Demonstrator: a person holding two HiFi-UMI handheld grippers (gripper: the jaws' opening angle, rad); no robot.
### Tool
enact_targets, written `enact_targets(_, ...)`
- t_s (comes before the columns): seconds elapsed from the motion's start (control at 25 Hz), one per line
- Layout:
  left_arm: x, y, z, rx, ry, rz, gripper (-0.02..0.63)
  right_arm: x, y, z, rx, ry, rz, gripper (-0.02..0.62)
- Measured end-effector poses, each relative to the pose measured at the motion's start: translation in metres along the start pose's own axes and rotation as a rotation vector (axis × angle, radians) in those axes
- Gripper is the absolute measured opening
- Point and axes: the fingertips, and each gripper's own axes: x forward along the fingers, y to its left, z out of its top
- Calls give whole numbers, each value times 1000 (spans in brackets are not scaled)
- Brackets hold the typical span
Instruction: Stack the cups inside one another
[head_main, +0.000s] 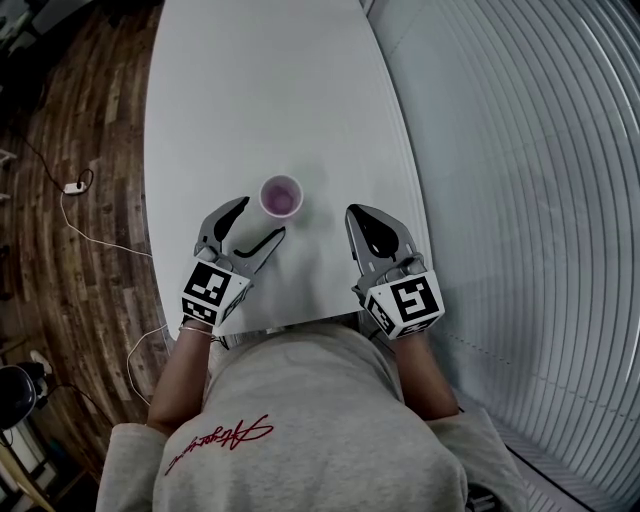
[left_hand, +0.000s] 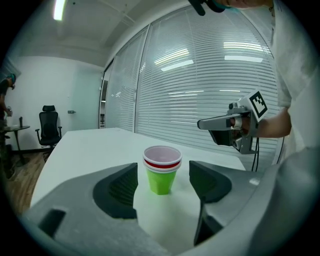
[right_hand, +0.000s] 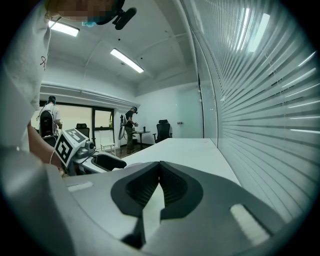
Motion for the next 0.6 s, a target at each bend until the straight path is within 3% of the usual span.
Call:
enact_targets(0.2,-20,1,15,-17,-85,31,318,-4,14,0,-1,-8,8,-3)
enact_targets(0.6,-51,-1,29,-49,-165,55,293,-8,33,0,-3,-18,16,-3)
